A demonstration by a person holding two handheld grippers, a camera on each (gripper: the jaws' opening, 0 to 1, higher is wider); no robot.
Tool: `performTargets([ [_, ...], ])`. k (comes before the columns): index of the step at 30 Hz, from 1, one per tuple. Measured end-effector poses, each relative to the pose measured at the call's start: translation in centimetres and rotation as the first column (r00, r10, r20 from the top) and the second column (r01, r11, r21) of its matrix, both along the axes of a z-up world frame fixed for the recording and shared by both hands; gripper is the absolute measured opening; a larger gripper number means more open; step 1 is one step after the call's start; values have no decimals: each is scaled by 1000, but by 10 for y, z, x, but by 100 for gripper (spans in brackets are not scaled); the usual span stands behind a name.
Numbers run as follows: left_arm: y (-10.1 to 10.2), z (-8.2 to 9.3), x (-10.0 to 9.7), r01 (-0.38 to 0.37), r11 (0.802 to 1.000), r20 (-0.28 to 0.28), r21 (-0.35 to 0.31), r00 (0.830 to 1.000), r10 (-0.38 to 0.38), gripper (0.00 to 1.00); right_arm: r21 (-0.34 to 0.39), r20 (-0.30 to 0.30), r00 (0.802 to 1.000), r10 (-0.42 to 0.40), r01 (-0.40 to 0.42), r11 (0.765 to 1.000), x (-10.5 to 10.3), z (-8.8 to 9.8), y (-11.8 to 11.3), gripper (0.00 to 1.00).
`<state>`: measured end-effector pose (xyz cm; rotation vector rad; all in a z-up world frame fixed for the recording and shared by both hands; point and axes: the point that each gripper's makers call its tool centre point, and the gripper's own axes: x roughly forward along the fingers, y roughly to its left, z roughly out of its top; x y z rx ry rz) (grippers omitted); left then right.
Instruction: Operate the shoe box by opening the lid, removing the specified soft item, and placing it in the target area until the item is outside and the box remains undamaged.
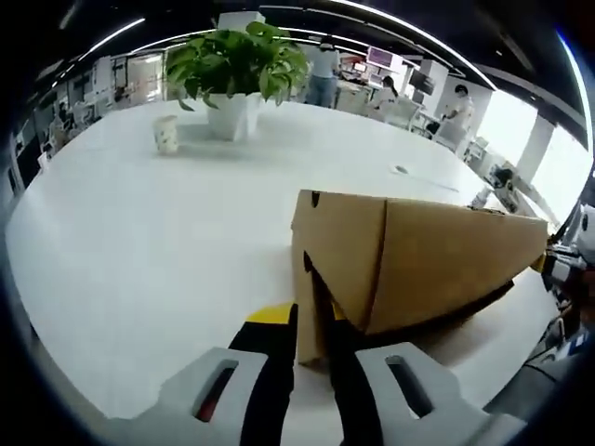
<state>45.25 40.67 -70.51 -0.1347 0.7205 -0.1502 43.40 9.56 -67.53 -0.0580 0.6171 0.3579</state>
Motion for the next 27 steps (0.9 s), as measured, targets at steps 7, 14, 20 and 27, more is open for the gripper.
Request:
performTargets([
  [7, 4, 7, -8, -15, 1000, 17, 1, 1000, 15, 12, 12, -9, 1000, -2, 2, 1000, -6, -4, 0, 0],
  [14, 7, 11, -13, -9, 1000, 27, -1, 1000, 9, 12, 6, -11, 1000, 2, -2, 1000, -9, -5, -2, 0],
  [20, 7, 14, -18, 5, 1000, 37, 7, 999, -5, 12, -2, -14, 1000, 8, -8, 1000, -11, -6, -3, 0],
  [27, 21, 19, -20, 10, 991, 64, 131, 998, -19, 11, -2, -22, 1000, 9, -10, 1000, -13, -8, -3, 0],
])
